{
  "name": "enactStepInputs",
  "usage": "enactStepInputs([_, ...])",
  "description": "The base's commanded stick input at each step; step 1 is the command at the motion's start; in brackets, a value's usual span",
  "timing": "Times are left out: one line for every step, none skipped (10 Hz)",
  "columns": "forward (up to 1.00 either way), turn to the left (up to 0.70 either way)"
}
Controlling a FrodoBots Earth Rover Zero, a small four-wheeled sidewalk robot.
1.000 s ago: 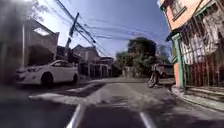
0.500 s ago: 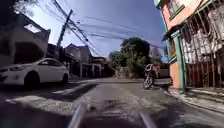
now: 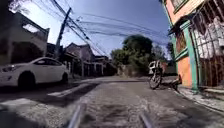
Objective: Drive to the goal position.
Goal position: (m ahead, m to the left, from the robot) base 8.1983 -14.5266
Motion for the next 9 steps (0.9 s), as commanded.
enactStepInputs([0.85,0.00])
enactStepInputs([0.85,0.00])
enactStepInputs([0.85,0.00])
enactStepInputs([0.85,0.00])
enactStepInputs([0.85,0.00])
enactStepInputs([0.85,0.00])
enactStepInputs([0.85,0.00])
enactStepInputs([0.85,0.00])
enactStepInputs([0.85,0.00])
